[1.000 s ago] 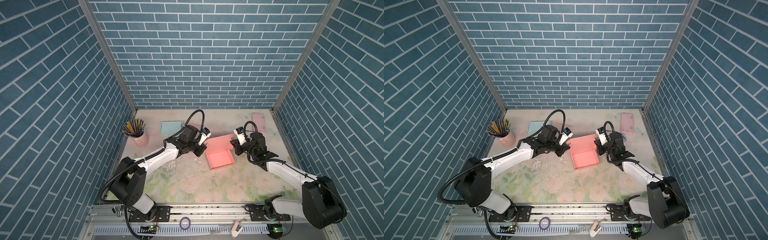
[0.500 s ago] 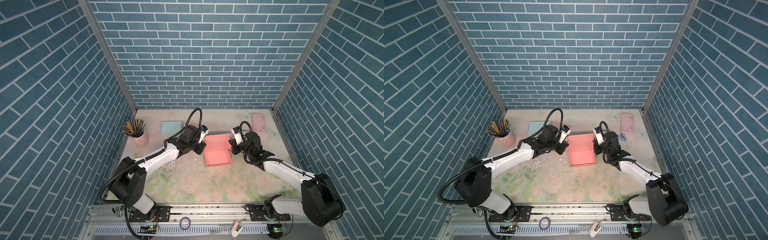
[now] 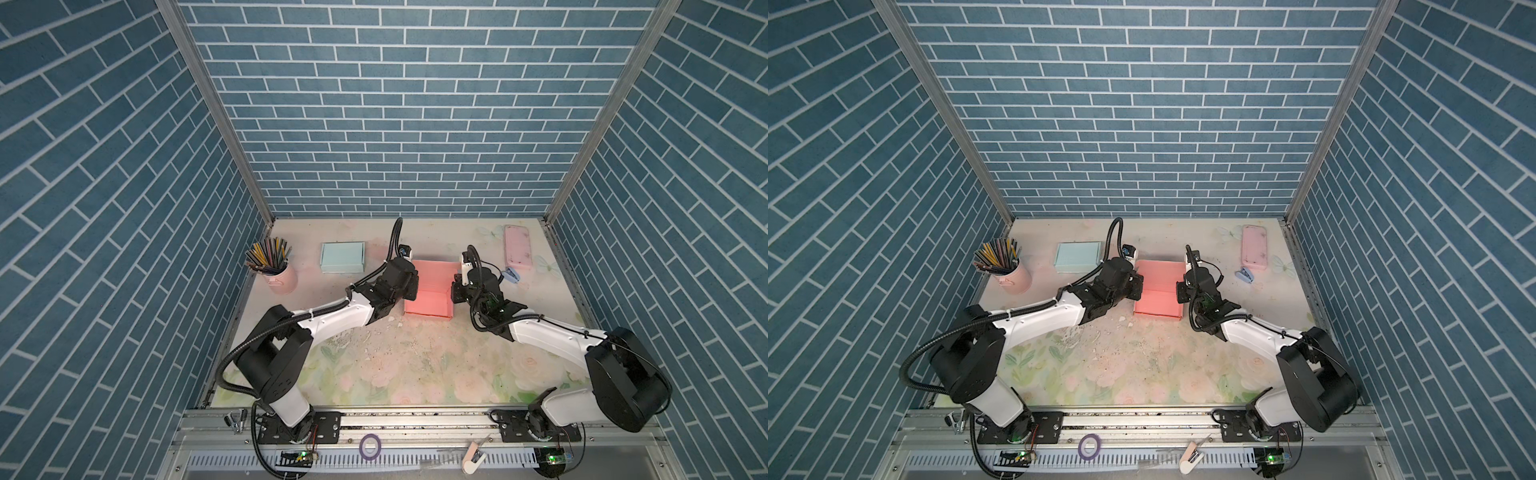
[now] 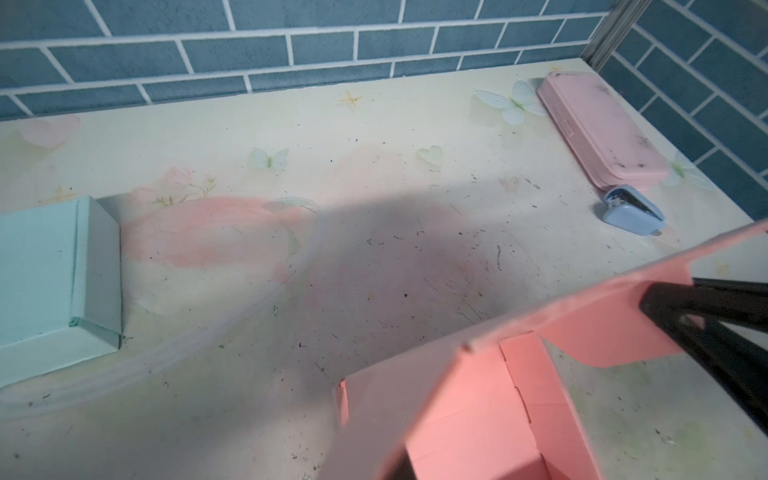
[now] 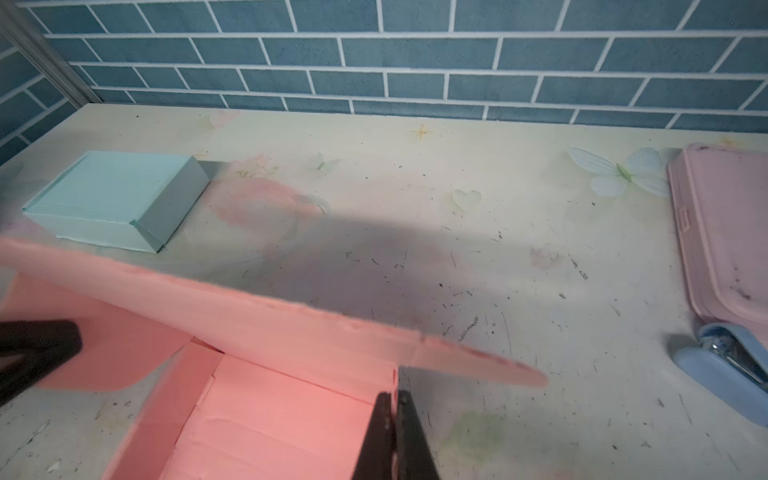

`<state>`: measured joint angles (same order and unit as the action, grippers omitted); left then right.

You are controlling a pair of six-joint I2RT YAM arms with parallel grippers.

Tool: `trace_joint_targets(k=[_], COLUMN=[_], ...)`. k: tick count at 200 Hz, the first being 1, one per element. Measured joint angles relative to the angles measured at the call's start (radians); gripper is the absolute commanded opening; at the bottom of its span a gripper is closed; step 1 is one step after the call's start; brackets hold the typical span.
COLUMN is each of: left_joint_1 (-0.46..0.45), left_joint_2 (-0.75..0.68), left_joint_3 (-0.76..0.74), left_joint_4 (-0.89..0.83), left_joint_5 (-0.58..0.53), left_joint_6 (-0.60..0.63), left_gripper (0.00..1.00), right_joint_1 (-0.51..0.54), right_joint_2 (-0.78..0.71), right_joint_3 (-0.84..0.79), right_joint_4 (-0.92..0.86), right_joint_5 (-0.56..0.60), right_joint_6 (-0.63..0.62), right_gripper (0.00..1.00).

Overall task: Fold the paper box
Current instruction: 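Swing the pink lid down over the tray with both grippers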

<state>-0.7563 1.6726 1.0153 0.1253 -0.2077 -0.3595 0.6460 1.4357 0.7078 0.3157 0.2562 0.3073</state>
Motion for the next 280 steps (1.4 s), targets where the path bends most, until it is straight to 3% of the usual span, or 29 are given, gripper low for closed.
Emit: trace_joint_targets(k=[109, 160, 203, 280], left_joint_1=[-0.073, -0.101, -0.125, -0.166], left_joint_2=[0.092, 0.148, 0.157, 0.221], left_joint_3=[-0.192, -0.273, -0.307, -0.365], left_joint_4=[0.451, 0.678, 0.75, 0.874], left_joint_5=[-0.244, -0.283, -0.301, -0.312], left_joint_6=[-0.02, -0.024, -0.025, -0.022], left_gripper=[0.05, 0.06, 0.06, 0.06], right_joint_1=[0.06, 0.073, 0.076, 0.094], right_joint_2=[0.037, 0.037, 0.036, -0.071], right_joint_3=[-0.002, -0.037, -0.065, -0.2], right_joint_4=[0.021, 0.037, 0.06, 0.106], right_joint_5=[0.069, 0.088, 0.092, 0.079], right_joint_6=[0.045, 0.056, 0.072, 0.081], right_gripper=[0.1, 0.11, 0.12, 0.24])
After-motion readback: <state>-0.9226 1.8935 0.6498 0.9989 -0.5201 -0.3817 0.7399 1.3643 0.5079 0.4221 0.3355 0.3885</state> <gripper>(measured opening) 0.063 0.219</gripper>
